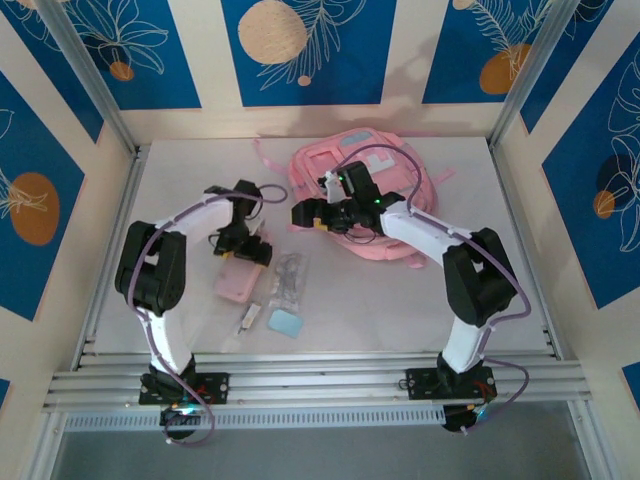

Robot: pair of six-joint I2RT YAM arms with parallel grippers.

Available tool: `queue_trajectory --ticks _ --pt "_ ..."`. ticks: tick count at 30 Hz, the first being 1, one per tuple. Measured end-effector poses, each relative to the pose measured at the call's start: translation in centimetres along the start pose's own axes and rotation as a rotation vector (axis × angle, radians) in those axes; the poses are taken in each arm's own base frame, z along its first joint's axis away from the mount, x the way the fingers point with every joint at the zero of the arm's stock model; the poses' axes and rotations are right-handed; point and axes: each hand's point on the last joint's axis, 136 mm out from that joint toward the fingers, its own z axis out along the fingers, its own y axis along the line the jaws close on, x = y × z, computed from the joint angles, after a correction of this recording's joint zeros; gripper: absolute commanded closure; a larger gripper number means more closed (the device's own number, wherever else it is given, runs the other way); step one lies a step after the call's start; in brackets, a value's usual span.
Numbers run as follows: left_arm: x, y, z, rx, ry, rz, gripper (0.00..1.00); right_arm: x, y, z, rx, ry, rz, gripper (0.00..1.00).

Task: Pack the student bag
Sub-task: Pick up the pencil case from the middle-left of the table, then open the student bag at the top-center of the table.

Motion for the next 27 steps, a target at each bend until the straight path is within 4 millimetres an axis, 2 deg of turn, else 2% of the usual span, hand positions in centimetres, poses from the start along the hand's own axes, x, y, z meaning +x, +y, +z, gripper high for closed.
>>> queue_trajectory --ticks 5,7,10,15,18,24,27 --pt "-4.9 -2.7 -5.3 0.119 -0.172 0.036 0.15 -0.8 0.7 -3.0 -0.015 -0.026 -0.009 0.1" --pt "-5.7 -4.2 -7.0 0.174 -0.219 0.064 0.15 -1.0 0.9 -4.0 -0.02 -0.029 -0.006 0.11" --pt "-5.9 -7.1 -8.7 0.242 -0.256 0.129 0.15 -1.3 1.3 -4.6 -0.038 -0.027 -0.002 0.12" --pt "-5.0 -11.9 -9.3 0.303 -0.264 0.269 0.15 -1.9 1.2 -5.3 -0.052 -0.033 0.014 0.18" --pt "-4.5 -13.4 -9.2 0.304 -0.262 0.317 0.15 -2.0 1.2 -5.4 -0.062 -0.03 0.027 0.26" --pt "-5.1 -13.7 -9.7 0.294 -0.303 0.331 0.16 -2.0 1.3 -5.5 -0.076 -0.033 0.057 0.4" --pt "-5.5 -14.1 -10.3 0.3 -0.334 0.337 0.16 -1.3 0.7 -5.1 -0.081 -0.018 0.084 0.44"
